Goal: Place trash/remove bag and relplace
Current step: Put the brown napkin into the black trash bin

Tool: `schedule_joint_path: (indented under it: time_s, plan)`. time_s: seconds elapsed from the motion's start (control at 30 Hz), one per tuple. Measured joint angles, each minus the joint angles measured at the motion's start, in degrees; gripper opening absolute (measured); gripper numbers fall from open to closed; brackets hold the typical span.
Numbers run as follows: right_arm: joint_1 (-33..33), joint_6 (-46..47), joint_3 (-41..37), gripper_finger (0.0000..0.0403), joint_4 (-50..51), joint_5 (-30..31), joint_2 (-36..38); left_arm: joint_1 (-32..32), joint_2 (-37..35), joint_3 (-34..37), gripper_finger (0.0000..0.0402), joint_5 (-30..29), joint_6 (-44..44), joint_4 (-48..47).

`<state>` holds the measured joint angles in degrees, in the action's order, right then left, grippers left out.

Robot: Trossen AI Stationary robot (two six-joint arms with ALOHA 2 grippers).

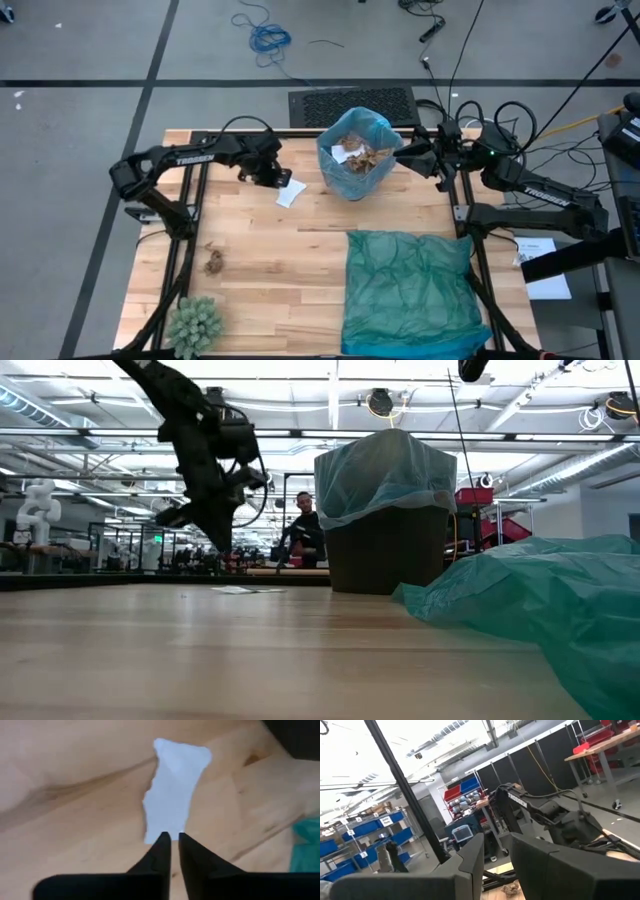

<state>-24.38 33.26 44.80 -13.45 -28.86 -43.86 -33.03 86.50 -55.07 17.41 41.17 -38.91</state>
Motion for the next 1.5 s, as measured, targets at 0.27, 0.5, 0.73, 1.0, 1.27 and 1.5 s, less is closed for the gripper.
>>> schedule_joint_path:
  time_s: [0.27, 0.5, 0.73, 1.0, 1.27, 1.5]
  plan:
    - [0.0, 0.6, 0.0, 0.0084, 0.0, 0.0, 0.0, -0.3, 6.8, 0.5, 0.0130, 2.4, -1.3, 3.8]
    - [0.0, 2.0, 0.0, 0.0084, 0.0, 0.0, 0.0, -0.4, 10.8, 0.5, 0.0155, 2.7, -1.2, 7.1]
    - [0.0, 2.1, 0.0, 0.0084, 0.0, 0.0, 0.0, -0.7, 11.8, 0.5, 0.0156, 2.5, -1.3, 7.3]
    - [0.0, 2.1, 0.0, 0.0084, 0.0, 0.1, 0.0, -0.6, 11.8, 0.5, 0.0137, 0.1, -1.0, 10.8]
    - [0.0, 2.0, 0.0, 0.0084, 0.0, 0.1, 0.0, -0.6, 11.8, 1.0, 0.0045, -4.2, 0.0, 11.6]
    - [0.0, 2.0, 0.0, 0.0084, 0.0, 0.1, 0.0, -0.2, 11.6, 2.7, 0.0003, -4.2, -1.3, 12.1]
